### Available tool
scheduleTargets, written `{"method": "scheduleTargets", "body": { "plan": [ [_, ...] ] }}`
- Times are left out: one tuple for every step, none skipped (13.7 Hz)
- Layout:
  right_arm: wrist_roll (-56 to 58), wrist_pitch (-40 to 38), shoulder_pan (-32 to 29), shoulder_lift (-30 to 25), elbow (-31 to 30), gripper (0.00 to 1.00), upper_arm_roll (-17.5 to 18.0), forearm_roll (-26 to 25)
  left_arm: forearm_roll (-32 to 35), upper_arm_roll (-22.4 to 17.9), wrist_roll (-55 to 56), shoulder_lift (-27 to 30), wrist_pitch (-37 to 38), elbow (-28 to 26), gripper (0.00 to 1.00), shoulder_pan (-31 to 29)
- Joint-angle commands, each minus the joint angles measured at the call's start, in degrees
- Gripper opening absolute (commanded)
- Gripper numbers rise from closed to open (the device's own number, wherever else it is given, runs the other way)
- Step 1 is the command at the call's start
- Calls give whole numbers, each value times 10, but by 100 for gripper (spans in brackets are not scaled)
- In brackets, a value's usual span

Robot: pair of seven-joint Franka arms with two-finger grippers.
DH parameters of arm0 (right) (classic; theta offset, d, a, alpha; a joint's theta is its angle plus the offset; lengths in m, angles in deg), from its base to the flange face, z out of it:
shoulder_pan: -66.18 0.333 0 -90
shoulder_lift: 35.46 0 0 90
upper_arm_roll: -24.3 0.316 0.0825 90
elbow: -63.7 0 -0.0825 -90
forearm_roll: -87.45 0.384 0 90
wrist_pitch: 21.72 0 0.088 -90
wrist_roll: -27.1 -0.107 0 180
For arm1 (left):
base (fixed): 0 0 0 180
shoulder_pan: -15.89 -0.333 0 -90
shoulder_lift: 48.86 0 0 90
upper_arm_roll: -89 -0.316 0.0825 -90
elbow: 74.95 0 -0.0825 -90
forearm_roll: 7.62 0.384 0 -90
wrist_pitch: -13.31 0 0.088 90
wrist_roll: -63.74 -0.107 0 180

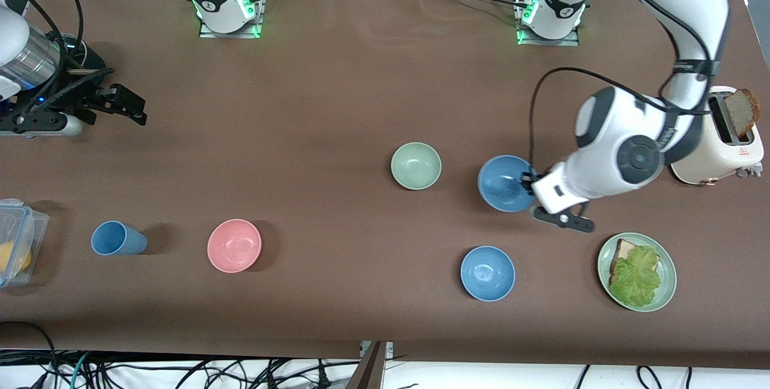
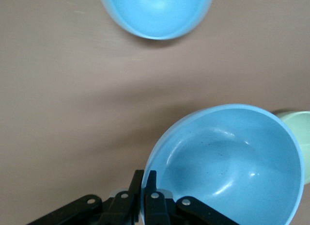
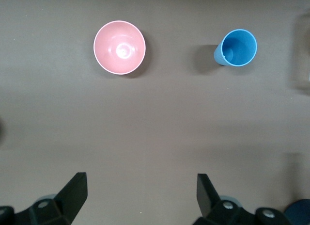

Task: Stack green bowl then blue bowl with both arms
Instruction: 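Carry the blue bowl with the left gripper onto the green bowl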

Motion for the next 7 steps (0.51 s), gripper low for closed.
{"method": "scheduleTargets", "body": {
  "plan": [
    [11,-14,-1,10,20,100,1,-3,-9,12,146,-19,5,17,0,75],
    [11,-14,-1,10,20,100,1,-3,-5,11,185,-35,4,27,0,100],
    [11,-14,-1,10,20,100,1,-3,-7,11,204,-48,-1,30,0,116],
    [11,-14,-1,10,20,100,1,-2,-7,10,210,-60,-18,29,0,123],
    [11,-14,-1,10,20,100,1,-2,-5,10,212,-73,-39,29,0,126],
    [10,-15,-1,10,20,100,1,-2,-4,10,212,-82,-53,28,0,134],
    [9,-19,0,10,20,100,2,-2,-3,9,215,-85,-57,28,0,138]
  ]
}}
